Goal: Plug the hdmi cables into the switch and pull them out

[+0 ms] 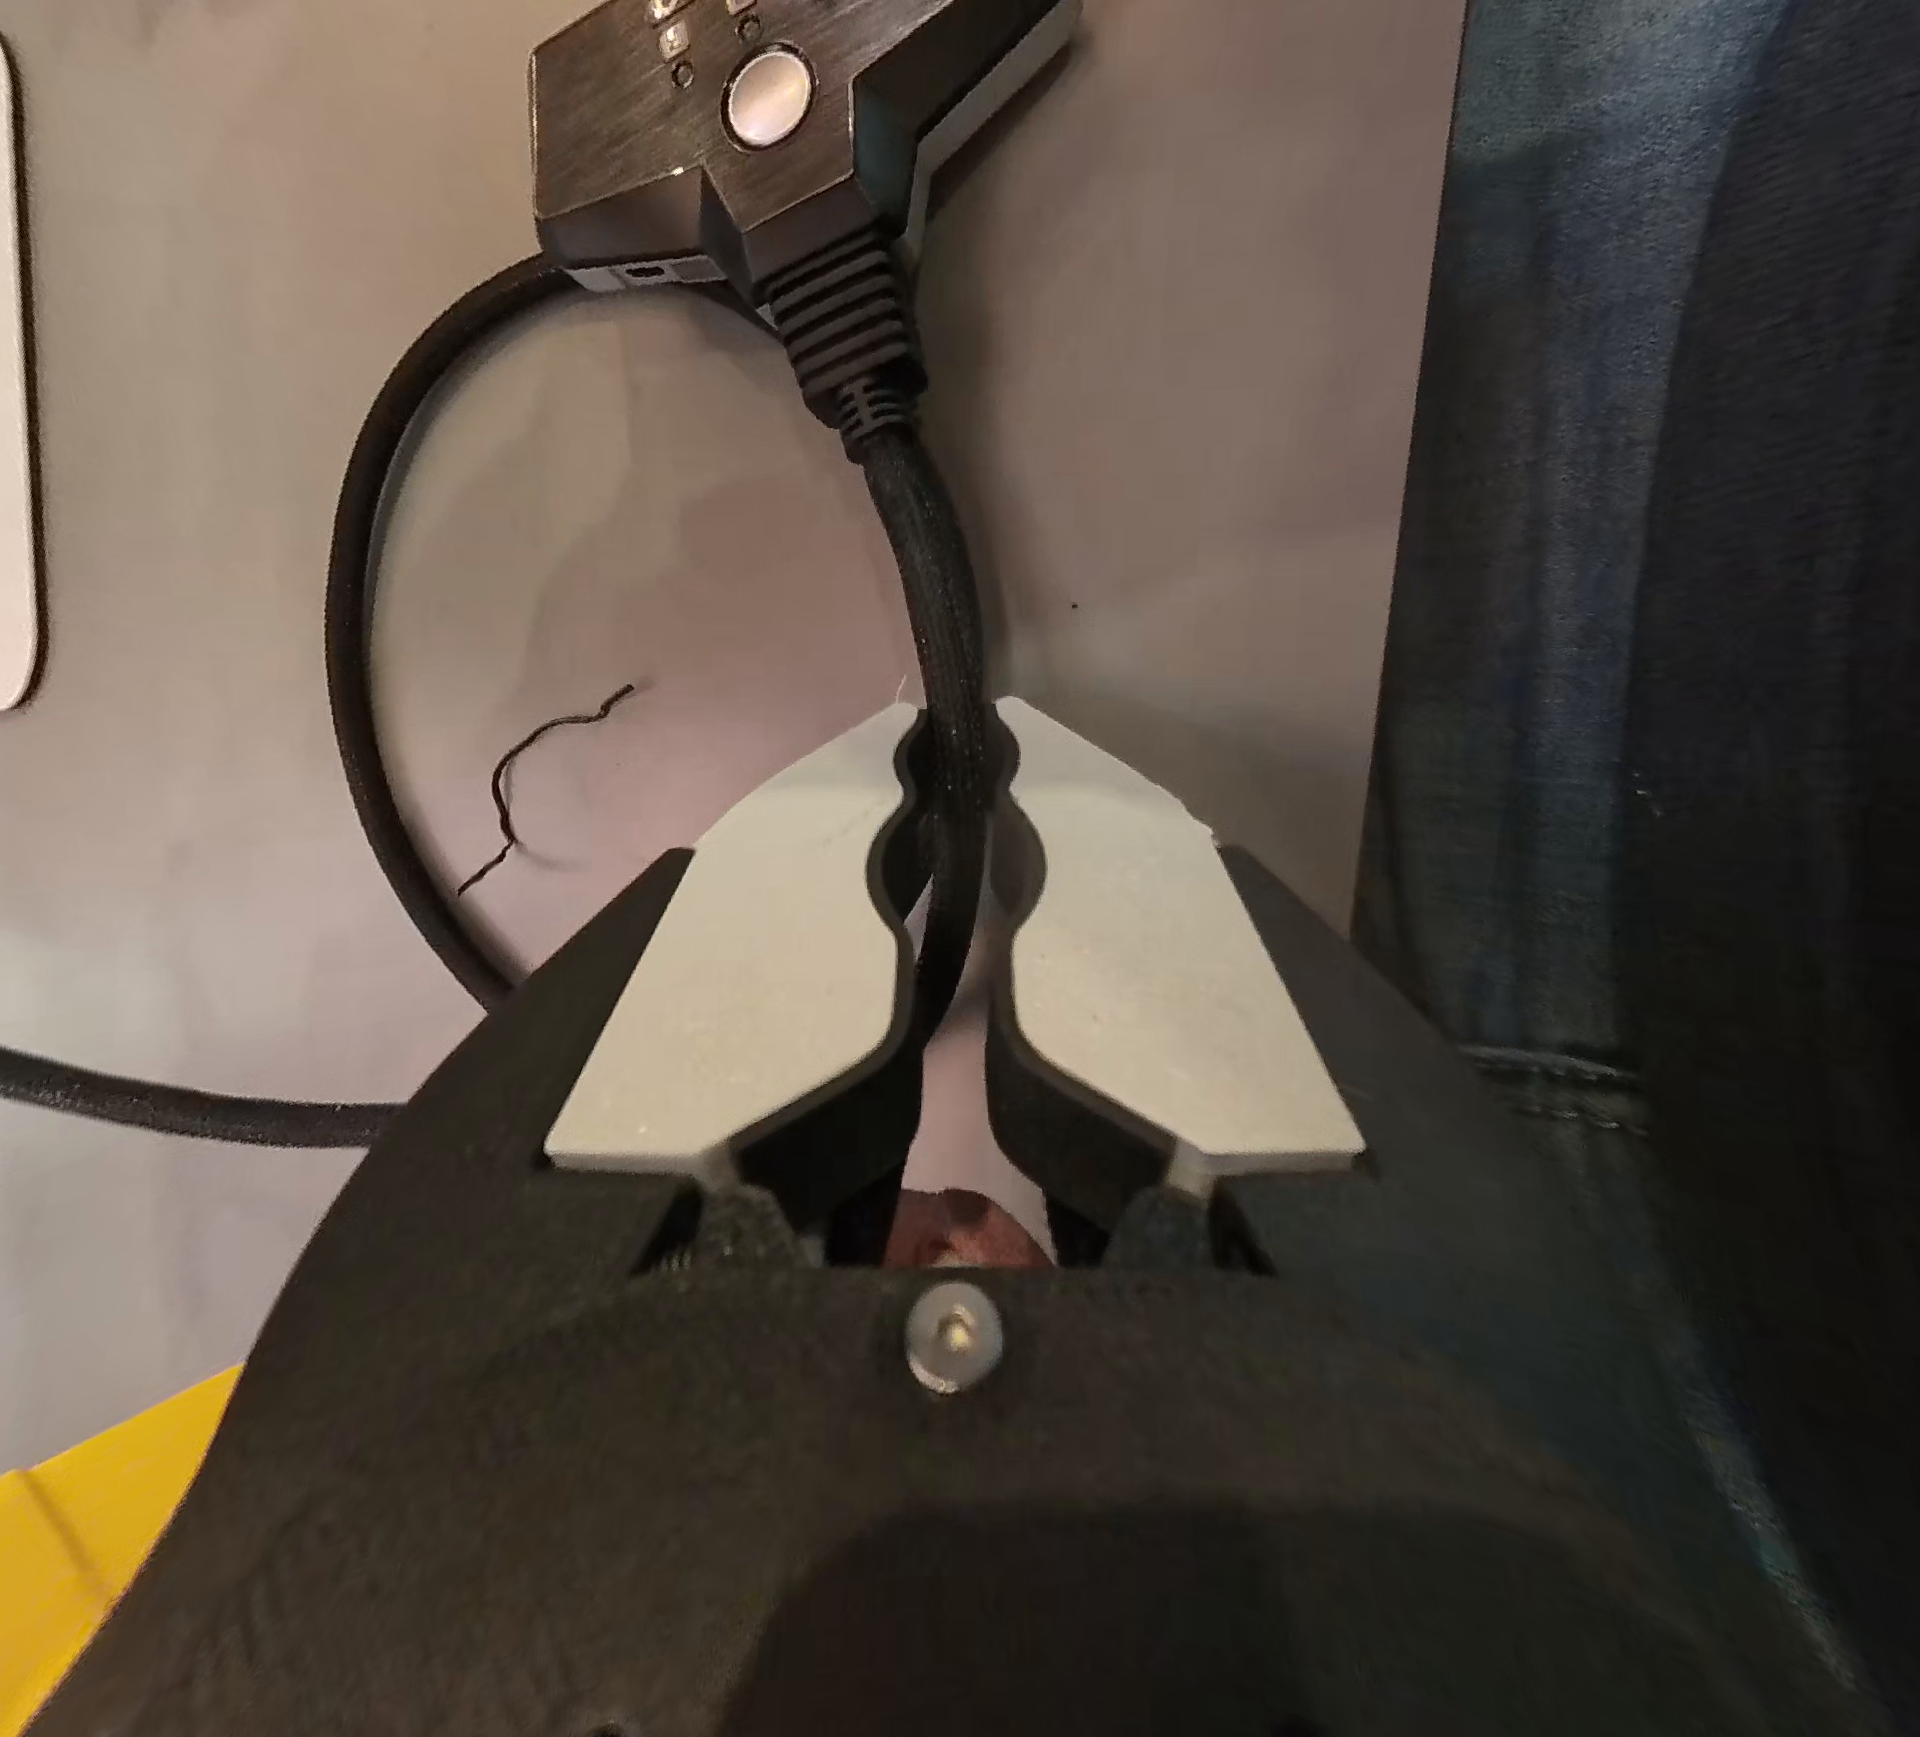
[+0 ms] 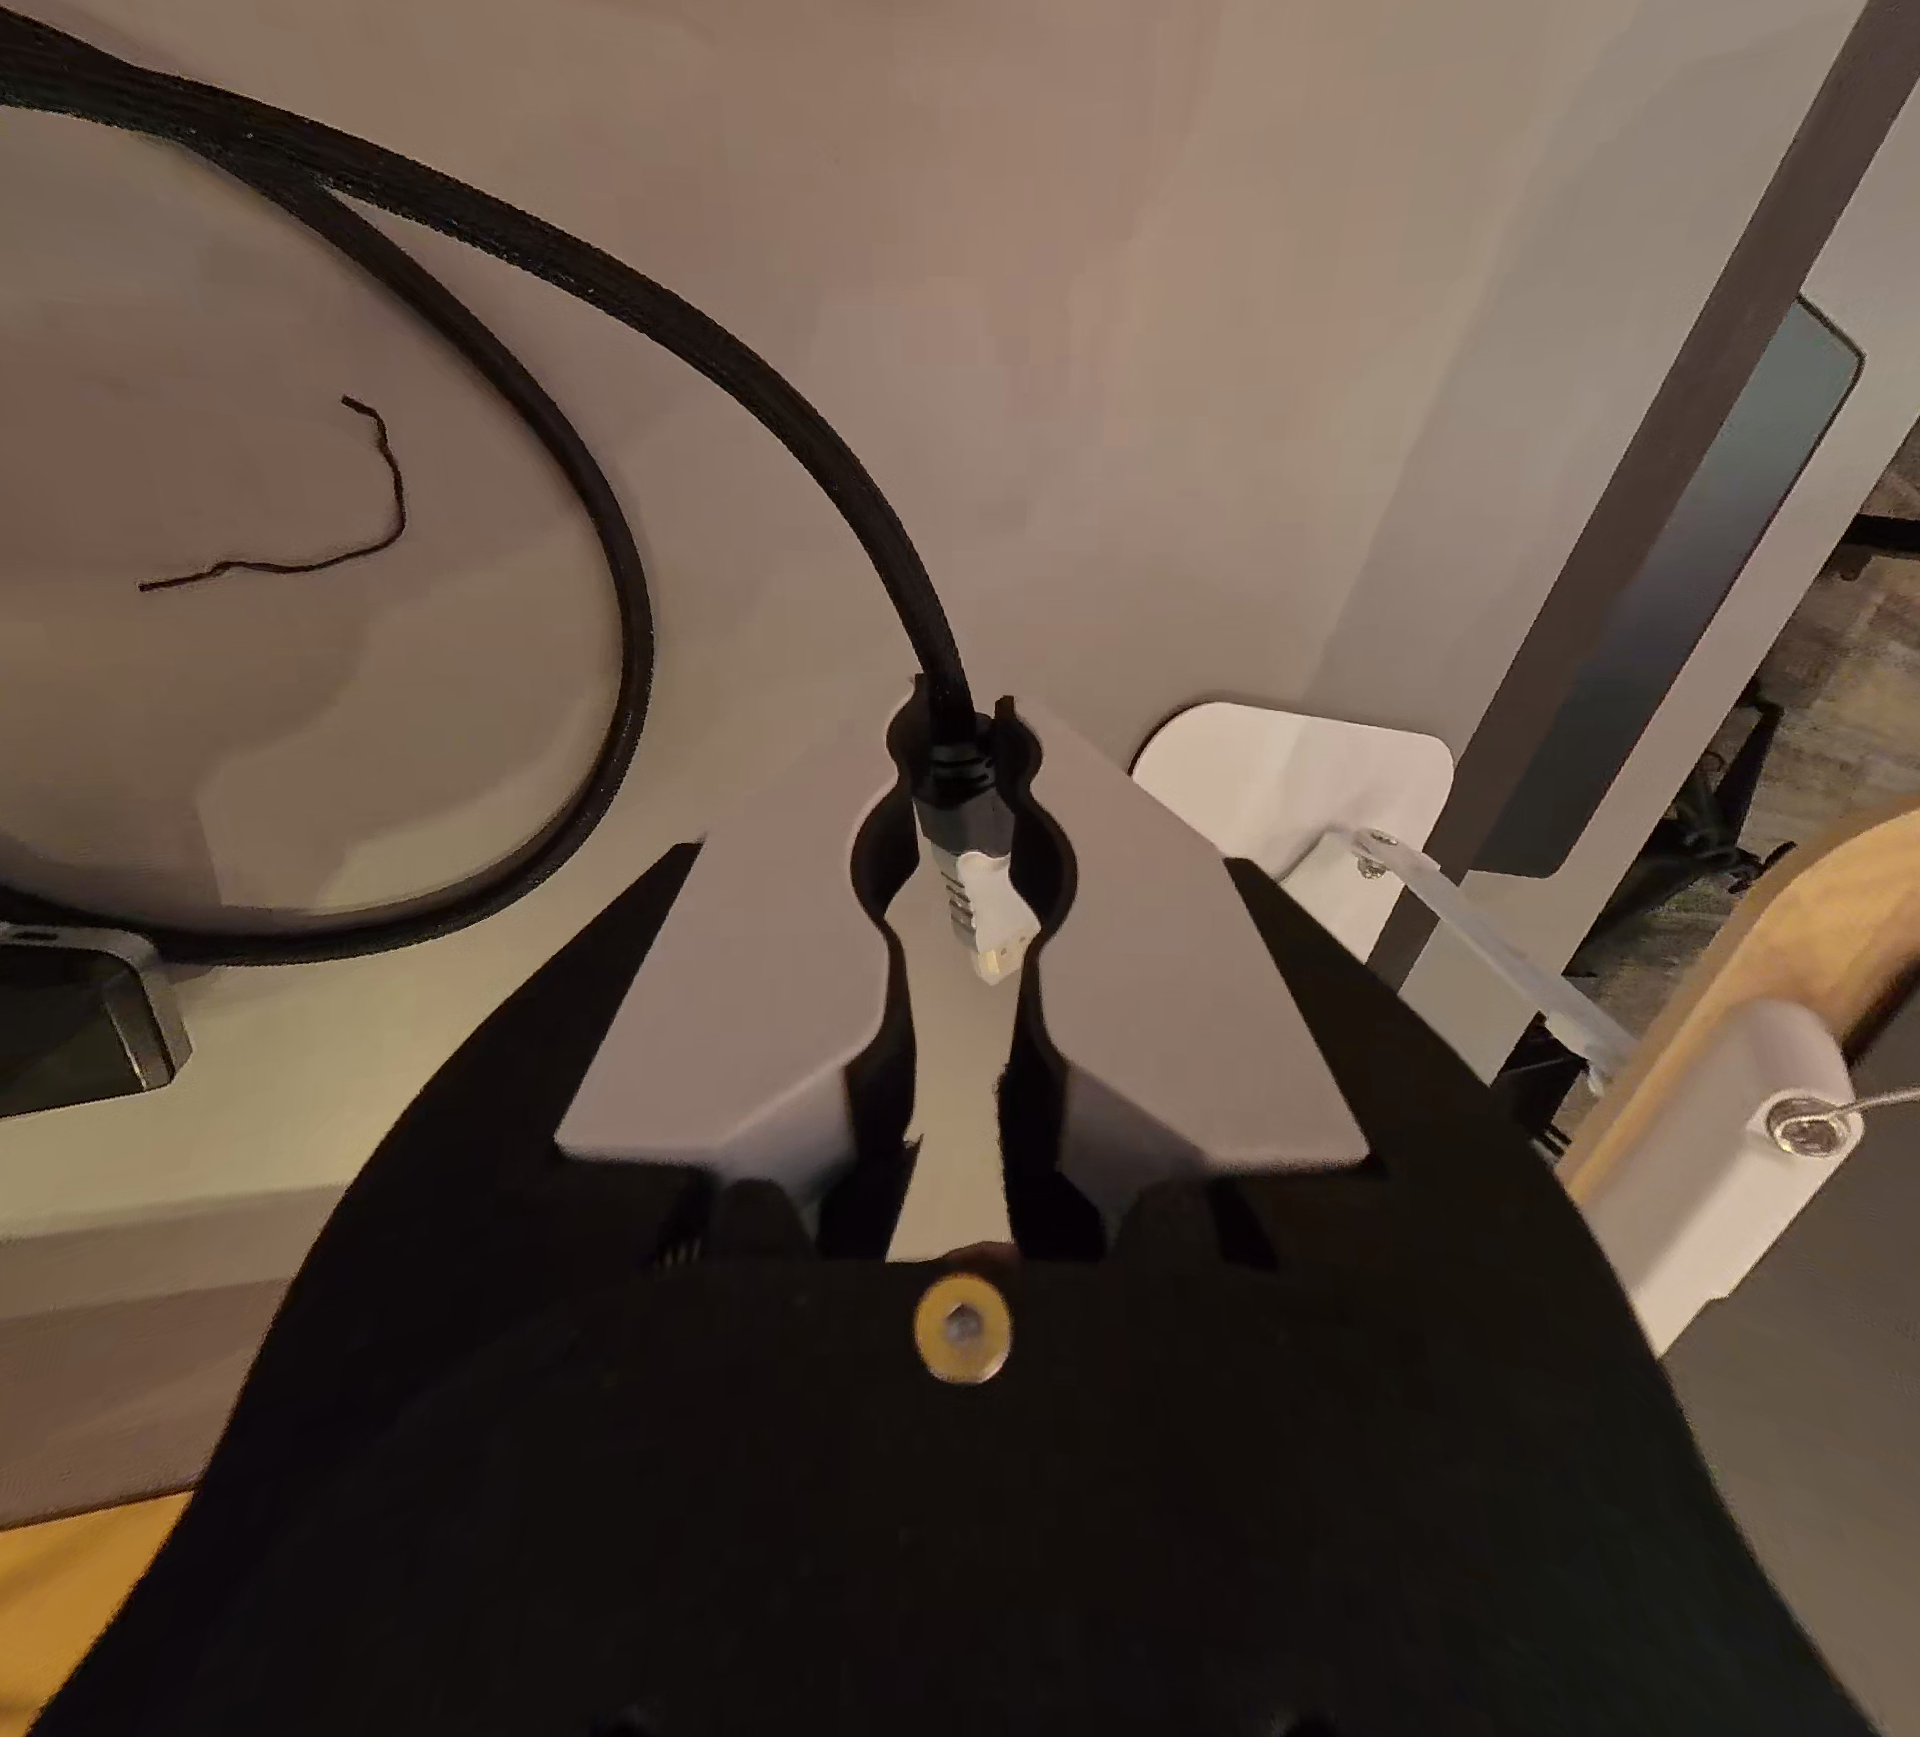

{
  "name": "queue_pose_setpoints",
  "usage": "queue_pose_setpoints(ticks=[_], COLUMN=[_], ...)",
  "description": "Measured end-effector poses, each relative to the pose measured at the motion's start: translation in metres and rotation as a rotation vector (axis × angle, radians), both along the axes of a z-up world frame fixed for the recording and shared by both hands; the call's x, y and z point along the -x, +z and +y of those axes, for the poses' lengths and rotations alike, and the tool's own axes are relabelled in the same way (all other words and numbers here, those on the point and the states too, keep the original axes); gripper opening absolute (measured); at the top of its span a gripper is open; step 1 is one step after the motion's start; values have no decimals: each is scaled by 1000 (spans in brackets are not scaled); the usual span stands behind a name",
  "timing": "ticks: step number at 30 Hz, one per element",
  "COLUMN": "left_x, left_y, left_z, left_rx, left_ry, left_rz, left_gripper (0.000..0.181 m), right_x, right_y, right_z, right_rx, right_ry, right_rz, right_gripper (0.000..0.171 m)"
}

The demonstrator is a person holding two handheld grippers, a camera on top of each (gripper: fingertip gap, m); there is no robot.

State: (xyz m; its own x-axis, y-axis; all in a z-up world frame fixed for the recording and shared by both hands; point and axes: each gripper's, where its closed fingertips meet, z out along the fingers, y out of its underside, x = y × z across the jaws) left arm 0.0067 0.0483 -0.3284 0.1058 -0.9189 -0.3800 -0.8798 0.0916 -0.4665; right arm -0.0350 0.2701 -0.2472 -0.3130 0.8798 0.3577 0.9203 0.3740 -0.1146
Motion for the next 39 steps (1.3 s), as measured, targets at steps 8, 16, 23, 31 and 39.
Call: queue_pose_setpoints(ticks=[8,16,23,31,39], left_x=[3,-3,-8,-13,-14], left_y=[0,0,0,0,0], left_z=[-4,-5,-6,-8,-8], left_rx=[-8,-33,-55,-68,-75], left_ry=[-41,-81,-113,-133,-135], left_rz=[30,45,64,59,54], left_gripper=[8,7,7,8,7], right_x=[-8,28,82,119,146], right_y=[2,4,17,7,10], right_z=[19,-10,-31,-34,-26], right_rx=[-21,12,-14,12,2], right_ry=[-98,-50,-5,-13,-59], right_rz=[33,89,118,133,165], right_gripper=[11,10,11,11,12])
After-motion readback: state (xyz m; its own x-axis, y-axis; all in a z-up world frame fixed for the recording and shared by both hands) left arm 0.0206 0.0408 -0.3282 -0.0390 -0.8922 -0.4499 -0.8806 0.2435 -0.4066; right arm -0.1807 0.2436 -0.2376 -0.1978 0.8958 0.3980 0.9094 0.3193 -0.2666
